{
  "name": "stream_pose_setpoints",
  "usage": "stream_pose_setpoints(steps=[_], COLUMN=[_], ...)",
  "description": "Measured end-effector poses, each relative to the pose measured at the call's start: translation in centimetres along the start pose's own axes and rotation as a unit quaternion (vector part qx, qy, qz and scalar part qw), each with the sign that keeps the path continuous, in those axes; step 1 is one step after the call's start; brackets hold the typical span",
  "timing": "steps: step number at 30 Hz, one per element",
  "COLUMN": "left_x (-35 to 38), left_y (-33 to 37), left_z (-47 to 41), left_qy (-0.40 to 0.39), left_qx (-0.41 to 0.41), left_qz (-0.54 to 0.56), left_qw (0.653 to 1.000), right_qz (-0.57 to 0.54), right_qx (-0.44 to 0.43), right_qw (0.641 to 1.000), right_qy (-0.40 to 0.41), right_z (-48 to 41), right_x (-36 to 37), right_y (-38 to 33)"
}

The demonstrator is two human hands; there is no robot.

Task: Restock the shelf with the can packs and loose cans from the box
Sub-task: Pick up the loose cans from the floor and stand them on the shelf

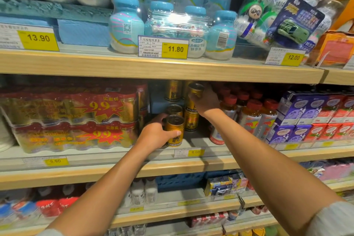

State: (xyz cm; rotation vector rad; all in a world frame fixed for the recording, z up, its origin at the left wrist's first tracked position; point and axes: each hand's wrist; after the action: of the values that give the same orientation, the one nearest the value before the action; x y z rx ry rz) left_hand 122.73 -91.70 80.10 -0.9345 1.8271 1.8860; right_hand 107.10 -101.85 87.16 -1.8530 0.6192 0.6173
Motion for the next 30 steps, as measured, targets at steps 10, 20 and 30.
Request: stream_pose_setpoints(steps=[10, 20, 30], left_x=[0.2, -2.0, -0.8], left_y=[0.8, 2.3, 4.2], left_z=[0.5, -1.6, -4.1], left_qy=[-0.051, 0.091, 0.129], left_qx=[-0.044, 0.019, 0.040], left_qz=[-0.076, 0.136, 0.115], left_qw=[0.995, 0.986, 0.984], right_qz=[-0.010, -0.015, 0.014], right_qx=[0.086, 0.102, 0.104], right_qw=[0.995, 0.992, 0.990], right_qy=[-0.045, -0.071, -0.091], right_z=[1.3, 2.2, 2.9], right_x=[1.9, 2.7, 2.8], right_y=[1.9, 2.2, 2.4])
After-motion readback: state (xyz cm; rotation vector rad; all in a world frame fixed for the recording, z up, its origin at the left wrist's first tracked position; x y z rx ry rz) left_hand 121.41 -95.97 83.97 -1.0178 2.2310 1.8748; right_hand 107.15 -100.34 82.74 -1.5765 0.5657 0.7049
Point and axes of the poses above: each hand's wrist, its own z-axis away from the middle knuckle, its own x-axis out of the palm, y = z × x, and after that the axes turned 2 degrees about -y, right-handed
